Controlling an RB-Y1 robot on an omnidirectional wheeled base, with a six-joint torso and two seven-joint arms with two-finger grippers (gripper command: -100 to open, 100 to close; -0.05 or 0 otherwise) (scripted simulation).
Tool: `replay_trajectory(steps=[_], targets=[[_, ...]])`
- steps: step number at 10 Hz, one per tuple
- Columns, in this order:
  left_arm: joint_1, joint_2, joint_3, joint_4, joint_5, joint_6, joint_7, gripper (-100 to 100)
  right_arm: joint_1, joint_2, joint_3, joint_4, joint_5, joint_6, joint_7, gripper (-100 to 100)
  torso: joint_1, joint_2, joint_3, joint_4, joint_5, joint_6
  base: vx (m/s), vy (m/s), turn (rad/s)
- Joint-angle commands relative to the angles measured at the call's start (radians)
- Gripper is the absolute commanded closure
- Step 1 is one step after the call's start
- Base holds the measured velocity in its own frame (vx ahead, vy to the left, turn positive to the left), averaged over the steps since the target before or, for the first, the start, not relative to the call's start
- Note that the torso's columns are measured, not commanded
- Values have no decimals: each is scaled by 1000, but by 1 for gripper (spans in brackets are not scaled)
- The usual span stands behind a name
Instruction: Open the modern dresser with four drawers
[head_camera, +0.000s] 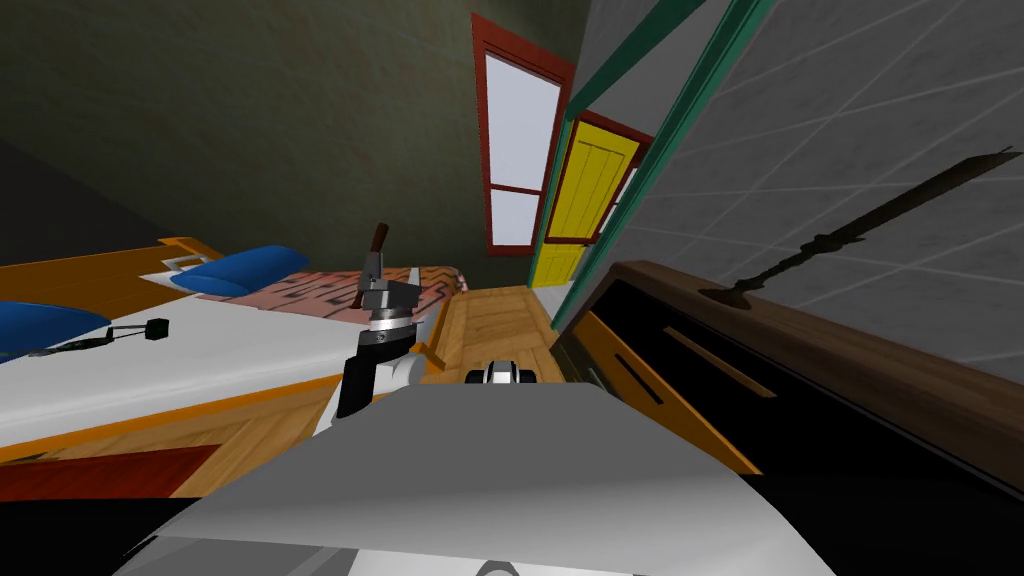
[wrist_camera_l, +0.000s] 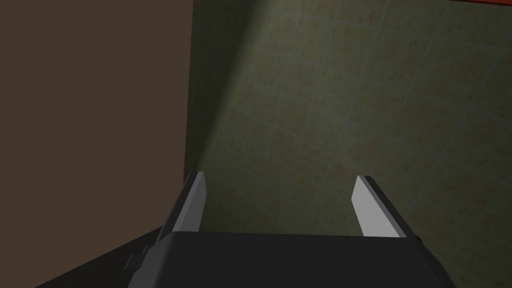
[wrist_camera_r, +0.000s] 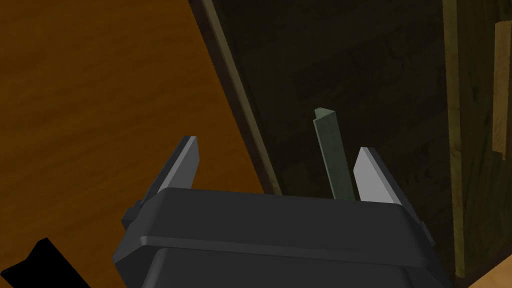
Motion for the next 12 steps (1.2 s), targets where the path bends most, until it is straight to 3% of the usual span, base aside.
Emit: replay_trajectory(steps=[1, 3, 6, 7, 8, 10, 12], targets=[[0, 0, 0, 0, 0, 0, 0, 0, -20, -2, 5, 51, 17, 21, -9, -100, 0, 0, 0, 0, 0, 1, 7, 11, -21], [0, 0, 0, 0, 0, 0, 0, 0, -63, -24, 15, 132, 62, 89, -4, -100, 1, 0, 0, 0, 0, 0, 15, 42, 297], [0, 0, 0, 0, 0, 0, 0, 0, -83, -35, 19, 190, 82, 140, -2, -100, 0, -1, -1, 0, 0, 0, 25, 35, 133], [0, 0, 0, 0, 0, 0, 0, 0, -102, -45, 23, 230, 101, 175, 0, -100, -1, 0, 0, 0, 0, 2, 12, 37, 176], [0, 0, 0, 0, 0, 0, 0, 0, -102, -45, 23, 230, 101, 175, 0, -100, 0, 0, 0, 0, 0, 1, 13, 26, 101], [0, 0, 0, 0, 0, 0, 0, 0, -138, -63, 29, 291, 134, 235, 2, -100, 0, 0, 0, 0, 0, 1, 17, 41, 215], [0, 0, 0, 0, 0, 0, 0, 0, -138, -63, 29, 281, 134, 235, 2, -100, 0, -1, -1, -1, 0, 2, 18, 24, 17]])
